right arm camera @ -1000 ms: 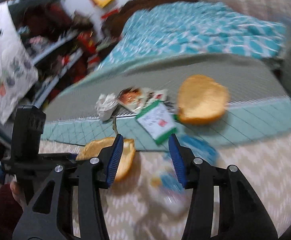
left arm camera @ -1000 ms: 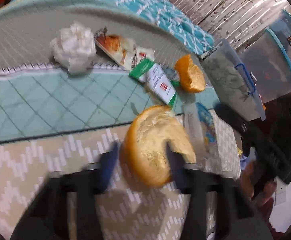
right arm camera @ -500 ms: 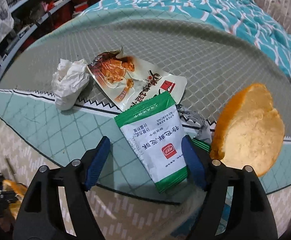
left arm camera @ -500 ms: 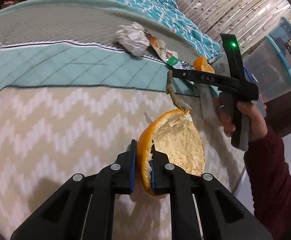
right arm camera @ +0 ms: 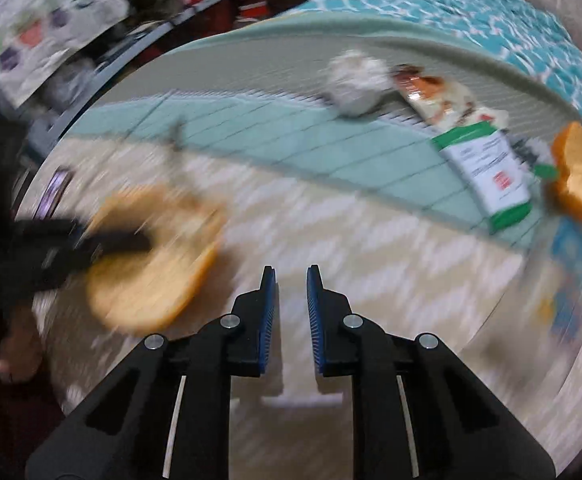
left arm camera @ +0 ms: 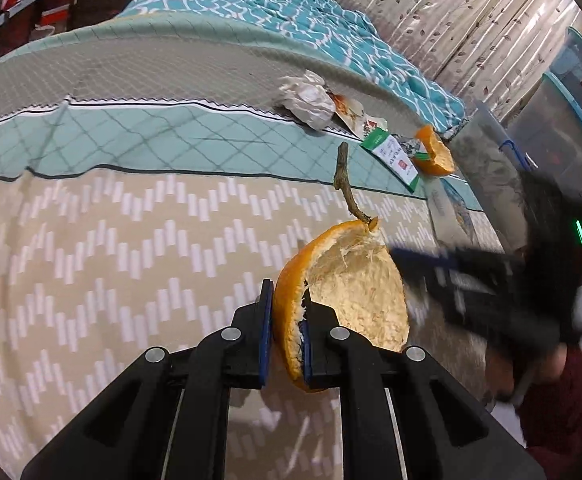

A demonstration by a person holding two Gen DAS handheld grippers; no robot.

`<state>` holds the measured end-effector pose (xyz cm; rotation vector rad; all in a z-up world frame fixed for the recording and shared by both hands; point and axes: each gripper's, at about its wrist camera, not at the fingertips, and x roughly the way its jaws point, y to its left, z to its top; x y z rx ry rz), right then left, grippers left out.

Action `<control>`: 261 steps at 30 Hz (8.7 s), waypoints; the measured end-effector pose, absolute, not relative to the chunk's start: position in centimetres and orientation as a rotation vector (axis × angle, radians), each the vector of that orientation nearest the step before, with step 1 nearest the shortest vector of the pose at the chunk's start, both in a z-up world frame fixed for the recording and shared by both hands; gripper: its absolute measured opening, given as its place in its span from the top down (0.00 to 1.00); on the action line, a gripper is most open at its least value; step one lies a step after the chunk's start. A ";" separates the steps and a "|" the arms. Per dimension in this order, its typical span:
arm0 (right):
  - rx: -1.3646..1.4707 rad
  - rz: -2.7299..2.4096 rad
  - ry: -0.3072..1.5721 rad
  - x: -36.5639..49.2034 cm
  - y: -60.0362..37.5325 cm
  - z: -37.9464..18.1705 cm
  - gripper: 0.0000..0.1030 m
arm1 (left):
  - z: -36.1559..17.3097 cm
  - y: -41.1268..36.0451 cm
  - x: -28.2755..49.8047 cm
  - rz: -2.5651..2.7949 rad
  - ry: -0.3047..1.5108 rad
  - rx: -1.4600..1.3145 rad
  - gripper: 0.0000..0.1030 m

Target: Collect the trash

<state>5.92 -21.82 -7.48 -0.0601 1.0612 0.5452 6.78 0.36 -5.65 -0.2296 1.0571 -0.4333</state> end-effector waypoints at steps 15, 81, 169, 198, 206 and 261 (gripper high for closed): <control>0.066 0.443 0.872 -2.0 -23.3 -5.2 0.21 | -3.0 2.6 4.1 -0.409 0.933 -0.237 0.32; 0.305 0.362 0.800 -2.0 -29.4 -5.4 0.21 | -0.5 -1.1 4.1 -0.386 0.872 -0.084 0.08; 0.385 0.096 0.714 -0.7 -35.3 -4.6 0.19 | -3.5 -0.9 5.7 -0.383 0.954 -0.066 0.08; 0.271 0.026 0.833 3.3 -36.9 -7.3 0.84 | -1.4 -5.3 5.5 -0.539 0.917 -0.104 0.88; 0.344 0.000 0.760 -0.3 -40.3 -6.0 0.84 | 0.1 -9.2 6.3 -0.617 0.920 -0.088 0.88; 0.612 -0.526 0.501 -13.2 -70.2 -5.1 0.22 | 0.2 -52.4 6.9 -1.045 0.884 0.315 0.36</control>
